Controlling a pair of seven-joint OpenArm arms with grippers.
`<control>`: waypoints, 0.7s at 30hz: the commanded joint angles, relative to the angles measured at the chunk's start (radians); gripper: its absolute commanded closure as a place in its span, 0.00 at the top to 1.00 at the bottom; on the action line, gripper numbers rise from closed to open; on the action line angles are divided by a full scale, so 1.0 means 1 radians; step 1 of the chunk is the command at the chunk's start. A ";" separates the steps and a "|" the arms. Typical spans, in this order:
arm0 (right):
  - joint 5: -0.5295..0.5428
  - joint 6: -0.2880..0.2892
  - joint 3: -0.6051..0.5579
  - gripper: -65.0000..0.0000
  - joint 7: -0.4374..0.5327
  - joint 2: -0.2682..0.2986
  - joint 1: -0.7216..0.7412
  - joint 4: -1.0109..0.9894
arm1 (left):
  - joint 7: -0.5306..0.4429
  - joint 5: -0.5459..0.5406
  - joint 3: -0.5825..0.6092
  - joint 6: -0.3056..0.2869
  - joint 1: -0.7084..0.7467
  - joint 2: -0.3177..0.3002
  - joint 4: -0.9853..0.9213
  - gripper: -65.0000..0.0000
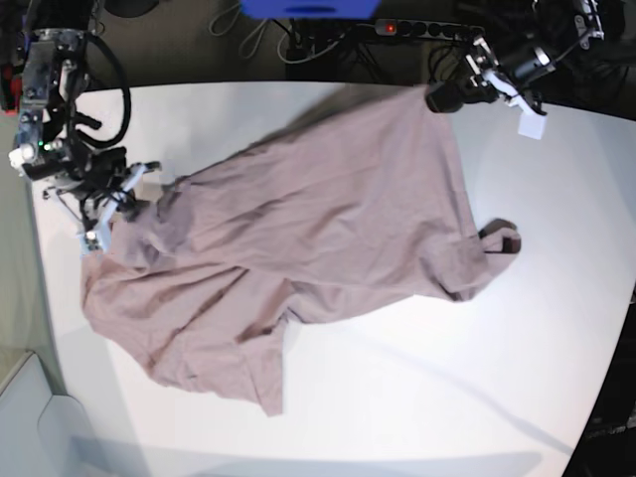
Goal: Layout the t-shirt on the table in an organized manner, then fold the t-shirt properly
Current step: 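Lift and fling the shirt with both grippers, spreading it across the table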
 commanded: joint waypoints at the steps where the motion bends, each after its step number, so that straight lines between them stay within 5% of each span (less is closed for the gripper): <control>1: 0.015 0.003 -0.012 0.00 0.024 0.016 0.007 0.019 | 0.001 -0.076 -0.007 0.006 0.019 -0.022 0.035 0.00; 5: 0.015 0.003 -0.092 0.00 0.024 0.051 -0.039 0.037 | -0.005 -0.088 -0.040 0.006 0.045 -0.075 0.073 0.00; 12: 0.012 0.003 -0.267 0.00 0.024 0.114 -0.090 0.140 | 0.007 -0.081 -0.291 0.006 -0.010 -0.114 0.064 0.00; 21: 0.009 0.003 -0.281 0.00 -0.033 0.120 -0.116 0.140 | 0.036 -0.088 -0.392 0.006 -0.010 -0.147 0.064 0.00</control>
